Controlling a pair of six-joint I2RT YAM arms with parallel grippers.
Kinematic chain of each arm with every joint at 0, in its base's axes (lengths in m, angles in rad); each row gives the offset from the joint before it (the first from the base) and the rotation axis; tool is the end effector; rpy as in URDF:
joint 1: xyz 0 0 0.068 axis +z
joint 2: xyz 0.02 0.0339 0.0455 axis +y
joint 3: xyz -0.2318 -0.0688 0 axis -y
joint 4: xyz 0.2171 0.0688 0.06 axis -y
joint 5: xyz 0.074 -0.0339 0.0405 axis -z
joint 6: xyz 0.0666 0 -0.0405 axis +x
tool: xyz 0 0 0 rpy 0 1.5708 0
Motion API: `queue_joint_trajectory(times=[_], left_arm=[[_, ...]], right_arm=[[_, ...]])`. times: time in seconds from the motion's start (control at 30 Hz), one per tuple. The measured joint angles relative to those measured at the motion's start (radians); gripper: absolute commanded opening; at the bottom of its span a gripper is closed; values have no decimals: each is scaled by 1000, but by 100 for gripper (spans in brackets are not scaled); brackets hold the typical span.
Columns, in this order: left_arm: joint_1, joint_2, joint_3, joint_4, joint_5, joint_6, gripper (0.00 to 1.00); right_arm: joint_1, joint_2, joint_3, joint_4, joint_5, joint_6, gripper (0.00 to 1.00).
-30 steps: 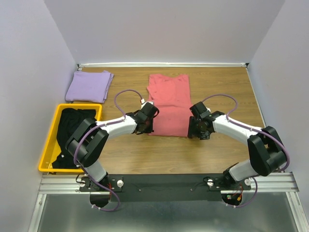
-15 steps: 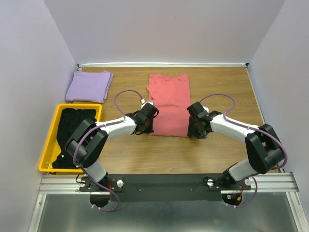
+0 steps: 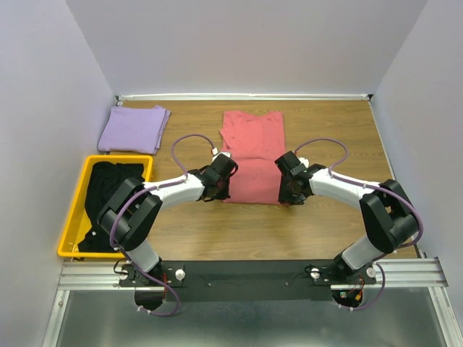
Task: Fold and stack the t-shirts
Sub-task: Fold the tshirt
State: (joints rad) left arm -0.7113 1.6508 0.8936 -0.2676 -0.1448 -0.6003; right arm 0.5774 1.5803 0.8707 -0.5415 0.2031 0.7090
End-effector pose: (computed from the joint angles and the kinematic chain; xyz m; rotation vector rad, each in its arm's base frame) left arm 0.2412 -0.1952 0.1195 0.0918 2.6064 -0.2953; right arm 0.2334 0.1360 0.1172 0.2272 2.7563 0.0419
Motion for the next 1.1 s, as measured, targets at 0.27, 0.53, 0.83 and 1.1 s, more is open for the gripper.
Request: queue_joint_trajectory(times=[0.27,0.53,0.83,1.1], left_arm=[[0,0,1,0,3,11,0],[0,0,6,-8,6,27,0],[-14,-92,-25,-193,76,61,0],[-102,-383,-77,-412,334,55,0]], right_arm=[[13,2,-18,42,-7,29,22],[17,-18,-51,84,-21,39,1],[19,-122,-114,-8,-172,4,1],[25,-354,-88,-407,-307,-28,1]])
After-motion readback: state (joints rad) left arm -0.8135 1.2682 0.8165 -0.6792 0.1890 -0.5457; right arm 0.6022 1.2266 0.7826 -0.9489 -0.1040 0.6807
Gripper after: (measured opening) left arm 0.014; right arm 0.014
